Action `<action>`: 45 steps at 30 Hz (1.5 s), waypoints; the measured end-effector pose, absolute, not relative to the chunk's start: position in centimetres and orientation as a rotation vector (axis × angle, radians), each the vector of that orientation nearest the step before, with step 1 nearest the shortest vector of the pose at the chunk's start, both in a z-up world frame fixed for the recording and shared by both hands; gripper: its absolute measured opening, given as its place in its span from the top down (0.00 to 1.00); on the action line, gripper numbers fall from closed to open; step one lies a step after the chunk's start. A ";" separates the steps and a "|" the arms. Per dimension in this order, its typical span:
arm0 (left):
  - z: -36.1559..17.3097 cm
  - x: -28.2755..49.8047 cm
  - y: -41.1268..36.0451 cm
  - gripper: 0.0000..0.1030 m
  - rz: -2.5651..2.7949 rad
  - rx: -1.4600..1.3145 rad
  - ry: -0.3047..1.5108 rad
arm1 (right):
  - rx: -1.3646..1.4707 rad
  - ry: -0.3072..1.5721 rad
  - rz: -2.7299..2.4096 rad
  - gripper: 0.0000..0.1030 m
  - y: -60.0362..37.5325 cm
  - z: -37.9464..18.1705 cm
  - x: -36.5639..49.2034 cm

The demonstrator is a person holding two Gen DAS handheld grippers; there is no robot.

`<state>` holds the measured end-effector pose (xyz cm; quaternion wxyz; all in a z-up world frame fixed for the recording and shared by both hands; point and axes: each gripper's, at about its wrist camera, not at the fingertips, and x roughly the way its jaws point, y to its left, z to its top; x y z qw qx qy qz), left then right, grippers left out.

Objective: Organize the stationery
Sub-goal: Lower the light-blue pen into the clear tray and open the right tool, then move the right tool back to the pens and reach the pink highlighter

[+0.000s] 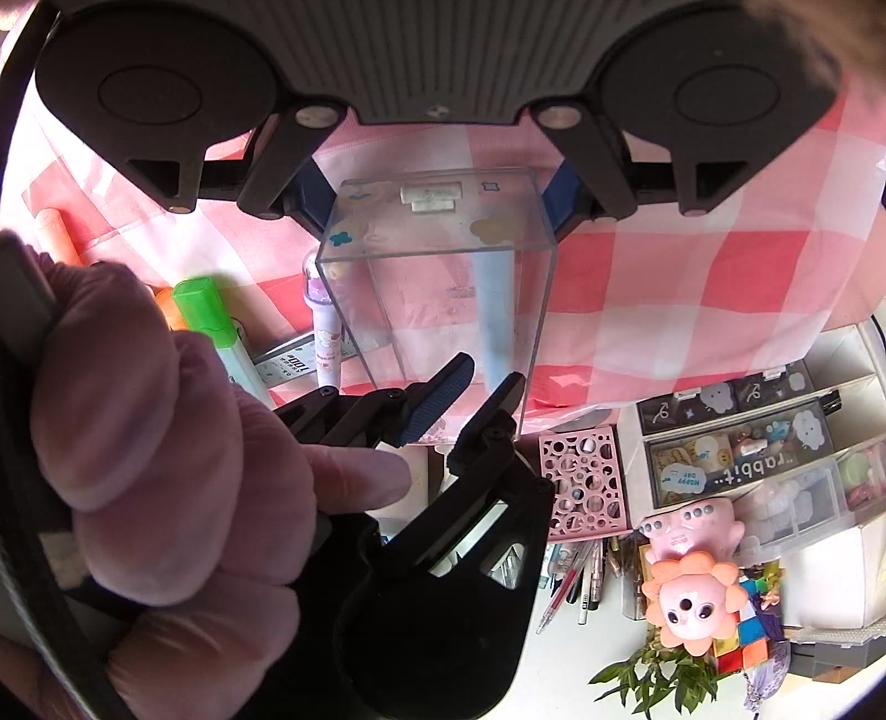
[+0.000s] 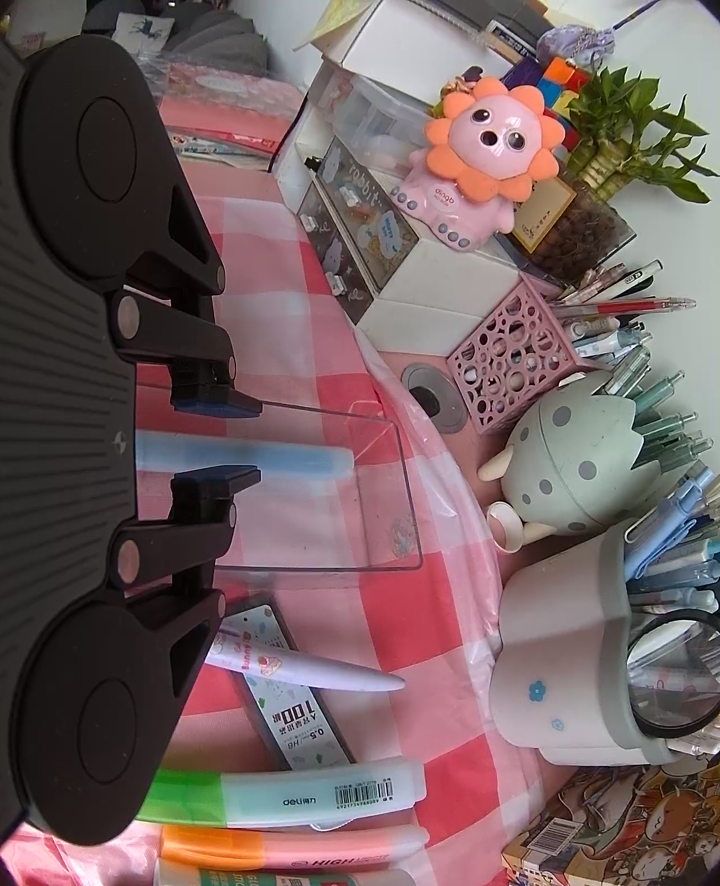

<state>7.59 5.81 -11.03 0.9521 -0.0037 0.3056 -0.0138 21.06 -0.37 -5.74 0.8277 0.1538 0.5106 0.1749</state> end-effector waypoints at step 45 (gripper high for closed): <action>-11.0 7.4 5.8 0.53 -0.030 -0.009 0.620 | 0.283 0.864 0.248 0.24 -14.1 -2.7 16.1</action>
